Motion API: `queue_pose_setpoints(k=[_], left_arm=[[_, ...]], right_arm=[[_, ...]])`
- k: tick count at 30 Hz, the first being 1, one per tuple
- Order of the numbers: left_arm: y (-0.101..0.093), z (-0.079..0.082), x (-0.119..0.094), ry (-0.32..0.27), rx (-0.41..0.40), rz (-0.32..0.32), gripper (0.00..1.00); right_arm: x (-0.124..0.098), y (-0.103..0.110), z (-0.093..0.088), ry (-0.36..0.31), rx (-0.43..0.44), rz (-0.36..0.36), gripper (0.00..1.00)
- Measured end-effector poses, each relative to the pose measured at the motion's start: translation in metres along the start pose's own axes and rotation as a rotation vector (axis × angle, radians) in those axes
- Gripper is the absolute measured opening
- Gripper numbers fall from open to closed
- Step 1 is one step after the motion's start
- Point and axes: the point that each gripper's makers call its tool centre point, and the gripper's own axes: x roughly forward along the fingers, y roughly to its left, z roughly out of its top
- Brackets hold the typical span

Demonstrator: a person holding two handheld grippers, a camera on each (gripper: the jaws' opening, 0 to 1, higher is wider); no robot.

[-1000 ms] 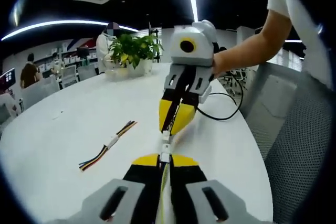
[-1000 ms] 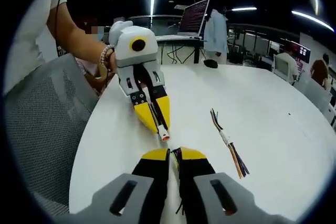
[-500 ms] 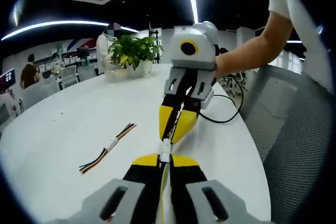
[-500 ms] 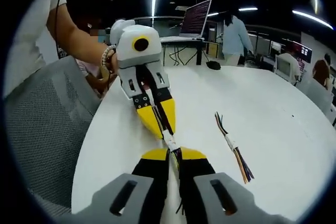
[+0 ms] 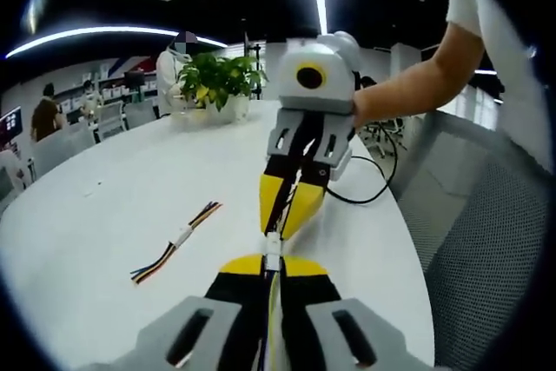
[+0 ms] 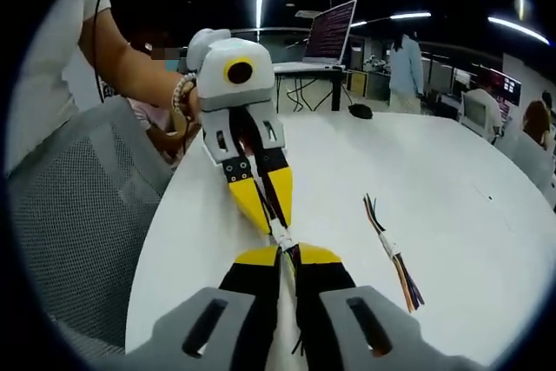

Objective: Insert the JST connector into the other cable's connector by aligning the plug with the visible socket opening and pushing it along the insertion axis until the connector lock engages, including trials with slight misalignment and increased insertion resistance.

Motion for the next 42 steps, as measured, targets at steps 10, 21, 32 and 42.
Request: queue_pose_setpoints(k=[10,21,32,42], left_arm=[[-0.002,0.009,-0.002,-0.012,0.008,-0.021,0.00],[-0.002,0.009,-0.003,-0.007,0.014,-0.021,0.00],[-0.005,0.008,-0.005,-0.003,0.009,-0.022,0.00],[-0.005,0.006,-0.004,-0.001,0.022,-0.025,0.00]], right_arm=[[-0.006,0.003,0.007,-0.023,0.012,0.004,0.02],[-0.006,0.005,0.009,-0.041,0.049,0.011,0.02],[-0.005,0.008,0.009,-0.050,0.065,0.010,0.02],[-0.003,0.007,0.006,-0.048,0.058,-0.007,0.02]])
